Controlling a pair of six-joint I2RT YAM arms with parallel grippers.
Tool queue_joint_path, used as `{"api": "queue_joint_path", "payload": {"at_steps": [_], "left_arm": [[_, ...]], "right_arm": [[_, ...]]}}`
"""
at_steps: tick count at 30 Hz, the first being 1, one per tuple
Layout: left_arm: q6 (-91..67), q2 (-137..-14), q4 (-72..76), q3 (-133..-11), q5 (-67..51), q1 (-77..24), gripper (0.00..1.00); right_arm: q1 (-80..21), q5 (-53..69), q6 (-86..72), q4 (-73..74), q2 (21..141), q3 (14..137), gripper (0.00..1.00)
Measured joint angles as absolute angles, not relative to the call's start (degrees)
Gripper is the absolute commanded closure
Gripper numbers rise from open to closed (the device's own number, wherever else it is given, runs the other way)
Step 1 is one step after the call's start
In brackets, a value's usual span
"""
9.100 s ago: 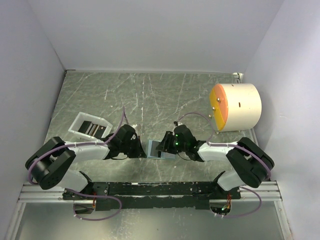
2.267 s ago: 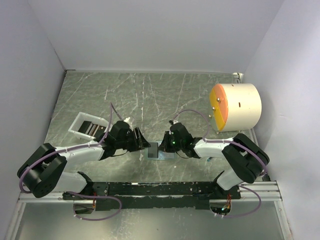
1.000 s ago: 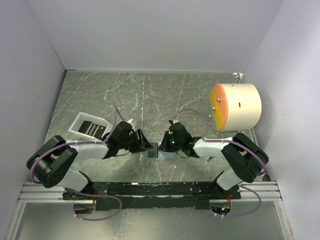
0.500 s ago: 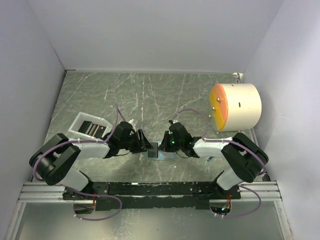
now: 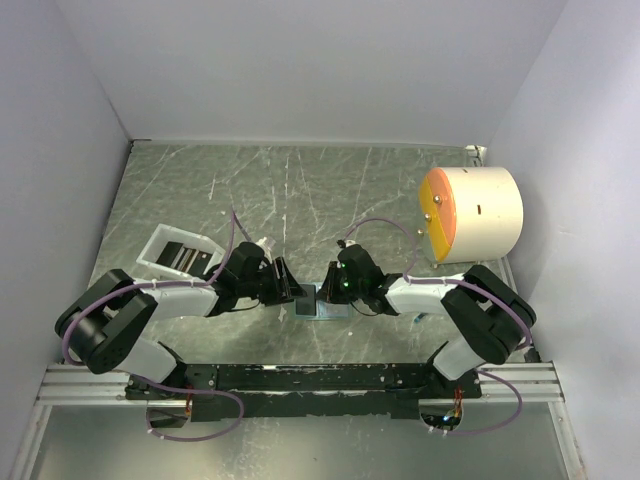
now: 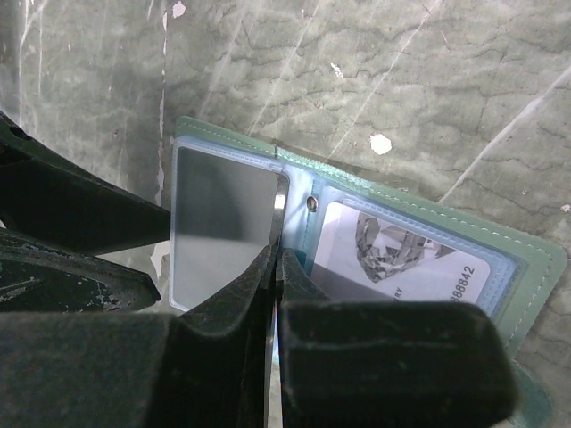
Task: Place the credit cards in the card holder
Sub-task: Turn over the card slot in the card holder.
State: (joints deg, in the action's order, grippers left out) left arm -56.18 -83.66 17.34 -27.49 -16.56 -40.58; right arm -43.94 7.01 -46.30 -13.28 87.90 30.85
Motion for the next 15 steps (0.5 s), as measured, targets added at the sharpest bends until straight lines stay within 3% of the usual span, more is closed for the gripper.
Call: {"api": "queue_joint_path", "payload": {"at_steps": [15], "left_arm": [[-55.92, -83.44, 15.05, -27.59, -16.49, -40.58, 0.40]], "right_arm": [[-44.10, 7.03, -46.33, -13.85, 88.60, 31.24, 0.97]]}}
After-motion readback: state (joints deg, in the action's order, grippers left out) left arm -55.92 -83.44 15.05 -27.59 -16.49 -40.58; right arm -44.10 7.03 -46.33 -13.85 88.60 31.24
